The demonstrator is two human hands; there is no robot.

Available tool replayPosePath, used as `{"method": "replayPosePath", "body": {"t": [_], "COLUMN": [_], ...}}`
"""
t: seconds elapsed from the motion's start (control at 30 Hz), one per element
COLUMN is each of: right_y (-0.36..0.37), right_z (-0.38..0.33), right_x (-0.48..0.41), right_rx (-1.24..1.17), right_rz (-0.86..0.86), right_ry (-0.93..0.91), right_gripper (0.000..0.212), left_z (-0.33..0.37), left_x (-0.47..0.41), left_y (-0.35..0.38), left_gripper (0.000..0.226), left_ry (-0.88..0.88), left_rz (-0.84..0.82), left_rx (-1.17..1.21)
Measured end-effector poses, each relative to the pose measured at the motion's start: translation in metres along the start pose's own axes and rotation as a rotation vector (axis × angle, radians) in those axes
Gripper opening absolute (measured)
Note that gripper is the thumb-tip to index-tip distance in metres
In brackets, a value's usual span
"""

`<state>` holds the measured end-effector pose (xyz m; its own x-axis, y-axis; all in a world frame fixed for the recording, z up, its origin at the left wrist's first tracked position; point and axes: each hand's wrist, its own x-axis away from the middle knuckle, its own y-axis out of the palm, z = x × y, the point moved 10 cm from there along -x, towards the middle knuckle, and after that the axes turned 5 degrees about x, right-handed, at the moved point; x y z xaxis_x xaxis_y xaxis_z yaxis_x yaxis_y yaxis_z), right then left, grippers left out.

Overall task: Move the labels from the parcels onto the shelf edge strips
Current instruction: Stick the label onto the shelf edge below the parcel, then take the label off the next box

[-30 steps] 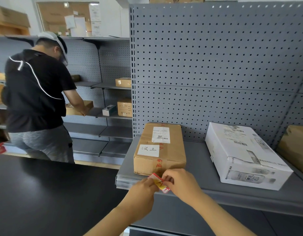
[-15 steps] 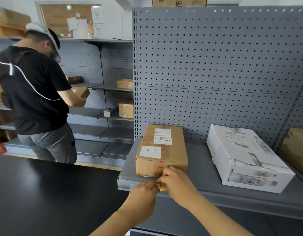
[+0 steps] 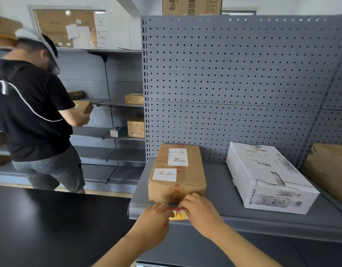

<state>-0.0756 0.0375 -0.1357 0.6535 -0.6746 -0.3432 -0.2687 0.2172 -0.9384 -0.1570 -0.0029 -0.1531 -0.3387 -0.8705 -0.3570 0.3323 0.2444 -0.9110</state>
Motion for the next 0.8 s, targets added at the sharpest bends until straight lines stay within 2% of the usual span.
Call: {"method": "replayPosePath", "body": {"t": [0.2, 0.33, 0.43, 0.63, 0.8], "right_y": [-0.01, -0.03, -0.046, -0.09, -0.136], "right_z": [0.003, 0.014, 0.029, 0.077, 0.139], "right_x": [0.007, 0.02, 0.035, 0.075, 0.124], "right_rx": [-0.033, -0.028, 0.009, 0.047, 0.042], "right_rz": [0.017, 0.055, 0.09, 0.174, 0.24], "right_ry": [0.036, 0.067, 0.078, 0.157, 0.276], "right_gripper": [0.024, 0.018, 0.013, 0.014, 0.021], "left_z": [0.01, 0.03, 0.049, 0.12, 0.183], "left_x": [-0.011, -0.03, -0.05, -0.089, -0.137], "left_y": [-0.007, -0.015, -0.008, -0.021, -0.012], "left_gripper": [0.022, 0.028, 0.027, 0.018, 0.026], "left_ry": [0.016, 0.082, 0.13, 0.257, 0.364], "left_rz": [-0.012, 0.052, 0.037, 0.048, 0.079], "left_rx": [0.016, 0.018, 0.055, 0.021, 0.065]}}
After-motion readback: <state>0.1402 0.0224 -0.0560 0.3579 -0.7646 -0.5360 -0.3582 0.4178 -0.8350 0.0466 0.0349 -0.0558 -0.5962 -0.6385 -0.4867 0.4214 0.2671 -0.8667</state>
